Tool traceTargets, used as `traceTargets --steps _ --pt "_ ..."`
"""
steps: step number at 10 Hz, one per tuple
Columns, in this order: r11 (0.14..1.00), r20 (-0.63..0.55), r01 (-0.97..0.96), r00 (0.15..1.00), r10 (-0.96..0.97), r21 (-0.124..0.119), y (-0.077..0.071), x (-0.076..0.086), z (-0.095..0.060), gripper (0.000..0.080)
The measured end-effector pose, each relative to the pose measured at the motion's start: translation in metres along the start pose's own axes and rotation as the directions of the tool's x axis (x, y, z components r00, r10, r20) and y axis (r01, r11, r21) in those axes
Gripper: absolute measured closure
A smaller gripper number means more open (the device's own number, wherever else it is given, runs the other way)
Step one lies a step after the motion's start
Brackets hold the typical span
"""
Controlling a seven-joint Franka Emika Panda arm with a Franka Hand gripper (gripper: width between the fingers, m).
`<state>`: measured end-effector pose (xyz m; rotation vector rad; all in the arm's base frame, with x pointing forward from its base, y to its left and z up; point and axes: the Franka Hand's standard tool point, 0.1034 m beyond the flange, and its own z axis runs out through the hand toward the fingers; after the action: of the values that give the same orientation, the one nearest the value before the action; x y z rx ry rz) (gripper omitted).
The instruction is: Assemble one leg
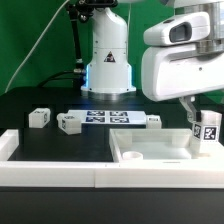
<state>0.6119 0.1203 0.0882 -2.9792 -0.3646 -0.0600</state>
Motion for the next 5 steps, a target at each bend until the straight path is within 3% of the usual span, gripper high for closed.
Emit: traceTargets --steps 2,5 --pt "1.000 -0.001 -0.003 1.000 0.003 0.000 0.0005 0.0002 -0.0002 0.0498" --pt "0.983 -0.034 -0.184 0.982 0.184 -0.004 -0.0038 -0.0021 0.0000 0.0498"
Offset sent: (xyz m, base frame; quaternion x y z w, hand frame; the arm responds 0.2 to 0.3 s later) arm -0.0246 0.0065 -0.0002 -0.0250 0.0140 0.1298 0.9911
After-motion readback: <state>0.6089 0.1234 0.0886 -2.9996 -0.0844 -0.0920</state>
